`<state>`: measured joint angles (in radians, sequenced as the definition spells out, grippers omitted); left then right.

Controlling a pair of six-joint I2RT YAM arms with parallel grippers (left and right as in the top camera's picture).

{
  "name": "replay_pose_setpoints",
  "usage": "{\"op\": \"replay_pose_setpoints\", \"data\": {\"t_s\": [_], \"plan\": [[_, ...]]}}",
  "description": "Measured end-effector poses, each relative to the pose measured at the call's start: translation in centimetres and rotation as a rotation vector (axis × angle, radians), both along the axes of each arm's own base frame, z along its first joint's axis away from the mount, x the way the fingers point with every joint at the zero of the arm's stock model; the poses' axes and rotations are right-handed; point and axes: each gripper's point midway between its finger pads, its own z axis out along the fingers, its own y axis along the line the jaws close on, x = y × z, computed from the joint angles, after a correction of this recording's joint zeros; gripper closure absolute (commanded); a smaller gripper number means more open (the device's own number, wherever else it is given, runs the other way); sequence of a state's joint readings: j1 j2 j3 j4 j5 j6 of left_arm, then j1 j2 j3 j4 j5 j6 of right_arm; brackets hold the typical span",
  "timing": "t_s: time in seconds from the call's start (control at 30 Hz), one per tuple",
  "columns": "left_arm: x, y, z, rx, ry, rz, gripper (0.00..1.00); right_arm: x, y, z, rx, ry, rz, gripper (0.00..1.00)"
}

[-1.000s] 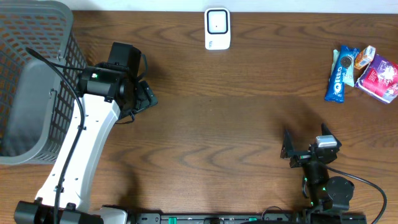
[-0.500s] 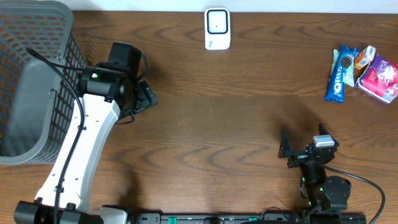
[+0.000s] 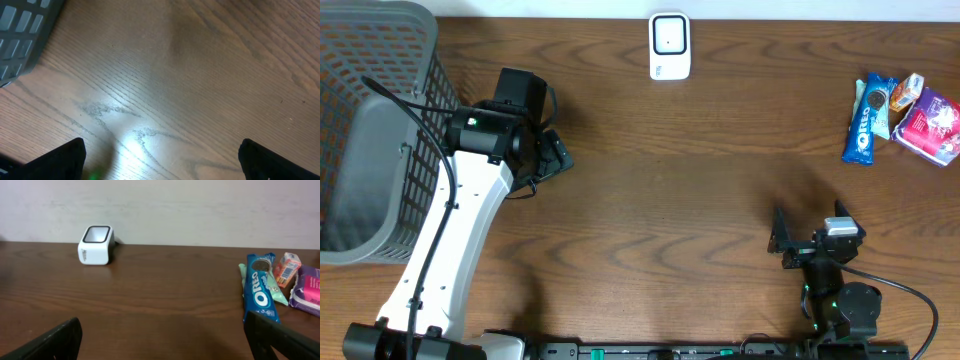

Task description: Scan the item barcode

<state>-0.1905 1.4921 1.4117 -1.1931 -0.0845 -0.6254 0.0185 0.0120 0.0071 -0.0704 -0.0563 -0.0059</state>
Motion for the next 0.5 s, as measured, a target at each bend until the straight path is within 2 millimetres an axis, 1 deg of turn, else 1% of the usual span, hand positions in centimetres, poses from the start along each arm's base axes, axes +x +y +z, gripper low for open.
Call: {"op": "replay_pose_setpoints", "data": {"t_s": [0.5], "plan": [[0.00,0.00,0.00,0.000,0.000,0.000,0.02,-0.01,0.14,0.01,0.002,0.000,0.004,0.01]]}}
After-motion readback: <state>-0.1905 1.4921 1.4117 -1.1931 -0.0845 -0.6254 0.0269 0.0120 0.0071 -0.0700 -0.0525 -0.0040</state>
